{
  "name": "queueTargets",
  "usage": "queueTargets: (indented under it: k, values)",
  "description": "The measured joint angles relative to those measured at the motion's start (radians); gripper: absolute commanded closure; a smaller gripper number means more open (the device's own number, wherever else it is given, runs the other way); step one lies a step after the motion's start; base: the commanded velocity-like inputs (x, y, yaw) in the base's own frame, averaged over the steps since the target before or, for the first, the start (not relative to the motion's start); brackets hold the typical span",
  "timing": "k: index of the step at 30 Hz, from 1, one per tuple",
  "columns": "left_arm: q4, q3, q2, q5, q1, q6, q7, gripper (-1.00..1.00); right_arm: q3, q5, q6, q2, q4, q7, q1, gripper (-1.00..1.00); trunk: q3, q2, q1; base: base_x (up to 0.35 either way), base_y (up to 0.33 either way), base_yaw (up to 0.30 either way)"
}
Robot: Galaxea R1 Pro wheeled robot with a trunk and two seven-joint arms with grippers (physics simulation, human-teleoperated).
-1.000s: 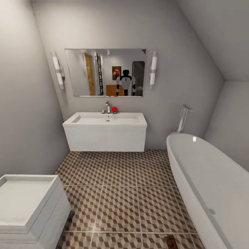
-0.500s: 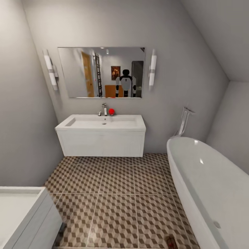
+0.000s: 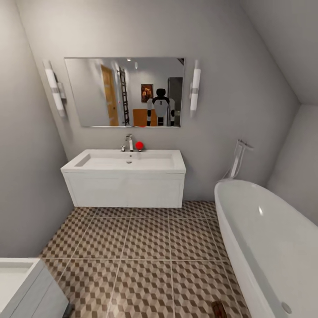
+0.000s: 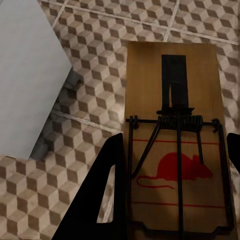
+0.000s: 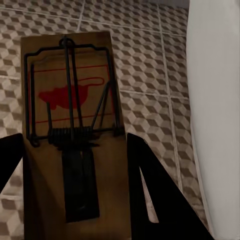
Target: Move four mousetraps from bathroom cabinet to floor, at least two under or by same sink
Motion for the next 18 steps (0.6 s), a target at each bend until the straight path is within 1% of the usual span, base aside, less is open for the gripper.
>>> queueTargets:
  k: [18]
  values:
    - [0.0,0.001,0.001,0.0,0.0,0.0,0.0,1.0,0.0,0.002,0.0,0.0,0.0,0.009,0.0,1.0,0.0,0.0,0.0,0.321,-0.003,0.0]
